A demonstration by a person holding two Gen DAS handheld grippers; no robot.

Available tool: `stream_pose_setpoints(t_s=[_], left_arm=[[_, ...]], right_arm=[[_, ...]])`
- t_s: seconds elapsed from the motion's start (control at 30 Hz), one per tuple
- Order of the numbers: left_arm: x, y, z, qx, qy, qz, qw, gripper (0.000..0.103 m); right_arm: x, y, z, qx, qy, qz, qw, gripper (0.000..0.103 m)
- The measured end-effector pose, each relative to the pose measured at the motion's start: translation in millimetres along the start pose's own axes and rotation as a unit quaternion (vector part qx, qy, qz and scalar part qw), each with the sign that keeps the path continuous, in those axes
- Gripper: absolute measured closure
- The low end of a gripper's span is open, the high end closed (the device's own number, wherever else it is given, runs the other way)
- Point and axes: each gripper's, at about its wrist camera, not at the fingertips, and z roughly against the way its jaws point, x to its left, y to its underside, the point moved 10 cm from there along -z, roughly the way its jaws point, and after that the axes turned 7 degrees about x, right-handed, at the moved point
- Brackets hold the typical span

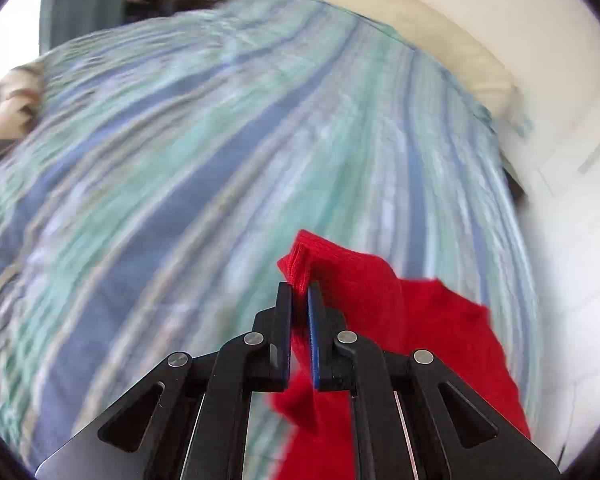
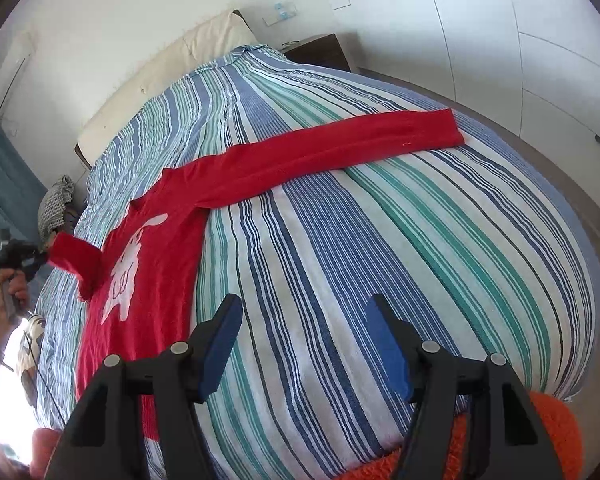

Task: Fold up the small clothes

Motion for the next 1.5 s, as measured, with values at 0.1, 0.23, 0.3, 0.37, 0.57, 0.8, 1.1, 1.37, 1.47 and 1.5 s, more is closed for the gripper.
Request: stream_pose_setpoints(t_s=[0.1, 0.23, 0.3, 0.37, 0.57, 0.8, 1.1, 1.37, 1.47, 1.5], left_arm=[[109.1, -3.2, 4.3, -0.013, -0.096, 0.075, 0.9924, 0.097], [194.7, 24.0, -13.2, 0.006, -0.164, 0.132, 0.9777, 0.098], [209.9, 36.8, -33.3, 0.027, -0.157, 0.156, 0.9748, 0.098], [216.9, 45.8, -46.9, 0.044, -0.130, 0.165, 0.9766, 0.097], [223.9, 45.3, -45.6, 0.035, -0.036, 0.220, 0.9741, 0.061], [229.6, 46.1, -60.8, 0.048, -0.045, 0.189, 0.9797, 0.091], [269.1, 44.1, -54.0, 0.031, -0.157, 0.190, 0.9687, 0.096], [268.1, 44.9, -61.4, 0.030, -0.183, 0.151, 0.9710, 0.092], [259.2, 45.3, -46.3, 0.024, -0.182, 0.119, 0.9757, 0.072], [255.2, 46.6, -37.4, 0.020, -0.182, 0.110, 0.9769, 0.050]], right_arm=[[3.3, 1.4, 0.5, -0.001, 0.003, 0.008, 1.000, 0.039], [6.0, 3.6, -2.3, 0.003, 0.011, 0.016, 1.000, 0.039], [6.7, 4.6, -3.9, 0.005, 0.015, 0.018, 1.000, 0.039], [7.9, 5.9, -5.6, 0.009, 0.022, 0.022, 0.999, 0.039], [13.8, 9.2, -8.4, 0.014, 0.041, 0.045, 0.998, 0.039], [17.1, 12.8, -15.4, 0.029, 0.058, 0.063, 0.996, 0.039], [14.8, 12.7, -14.5, 0.029, 0.069, 0.063, 0.995, 0.039], [9.2, 11.0, -11.6, 0.027, 0.075, 0.054, 0.995, 0.039], [6.9, 9.7, -12.3, 0.028, 0.075, 0.045, 0.996, 0.039], [6.0, 9.6, -13.2, 0.030, 0.075, 0.042, 0.996, 0.037]])
